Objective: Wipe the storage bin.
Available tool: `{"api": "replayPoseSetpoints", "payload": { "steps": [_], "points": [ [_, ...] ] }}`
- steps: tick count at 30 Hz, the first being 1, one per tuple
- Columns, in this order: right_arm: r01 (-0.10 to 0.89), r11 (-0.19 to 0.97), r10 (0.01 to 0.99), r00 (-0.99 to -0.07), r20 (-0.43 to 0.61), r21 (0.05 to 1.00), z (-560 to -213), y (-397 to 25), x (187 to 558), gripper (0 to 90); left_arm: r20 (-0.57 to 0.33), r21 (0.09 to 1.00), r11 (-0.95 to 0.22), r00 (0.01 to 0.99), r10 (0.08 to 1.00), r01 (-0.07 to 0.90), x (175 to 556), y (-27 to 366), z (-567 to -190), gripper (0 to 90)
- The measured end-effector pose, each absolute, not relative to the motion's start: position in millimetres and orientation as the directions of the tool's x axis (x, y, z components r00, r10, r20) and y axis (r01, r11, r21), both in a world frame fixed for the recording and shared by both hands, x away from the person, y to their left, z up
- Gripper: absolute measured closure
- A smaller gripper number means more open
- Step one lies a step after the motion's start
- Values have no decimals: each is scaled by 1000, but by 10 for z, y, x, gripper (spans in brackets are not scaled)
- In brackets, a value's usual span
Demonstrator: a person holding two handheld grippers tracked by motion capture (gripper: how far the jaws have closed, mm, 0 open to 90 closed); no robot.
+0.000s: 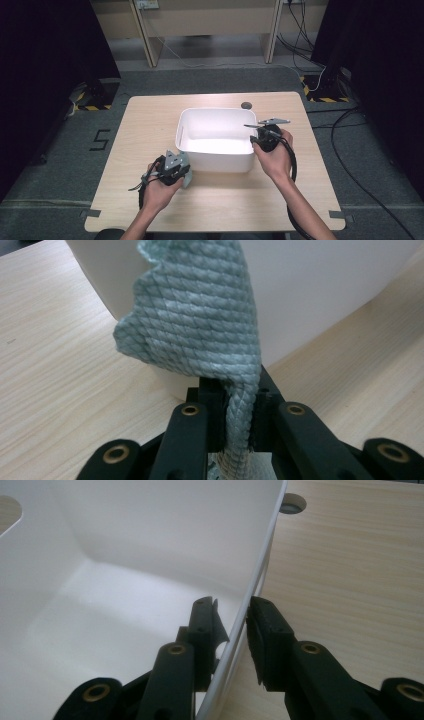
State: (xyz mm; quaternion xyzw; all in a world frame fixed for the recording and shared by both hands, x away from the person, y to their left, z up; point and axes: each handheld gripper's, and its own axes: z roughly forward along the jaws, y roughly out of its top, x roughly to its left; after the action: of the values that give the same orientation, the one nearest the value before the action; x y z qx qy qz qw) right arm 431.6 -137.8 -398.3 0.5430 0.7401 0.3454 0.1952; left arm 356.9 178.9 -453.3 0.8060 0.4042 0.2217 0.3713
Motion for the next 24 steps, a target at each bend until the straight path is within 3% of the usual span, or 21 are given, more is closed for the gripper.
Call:
{"api": "replayPoseSetpoints", "payload": {
  "steps": [13,24],
  "points": [
    [684,134,934,-329,139,718,-3896,-1408,4292,702,61,774,-400,572,818,491,3561,1789,-4535,805],
    [678,154,937,-331,112,719,-3889,-1390,4281,721,57,775,-396,571,819,492,3571,1773,-4534,805]
  ]
}}
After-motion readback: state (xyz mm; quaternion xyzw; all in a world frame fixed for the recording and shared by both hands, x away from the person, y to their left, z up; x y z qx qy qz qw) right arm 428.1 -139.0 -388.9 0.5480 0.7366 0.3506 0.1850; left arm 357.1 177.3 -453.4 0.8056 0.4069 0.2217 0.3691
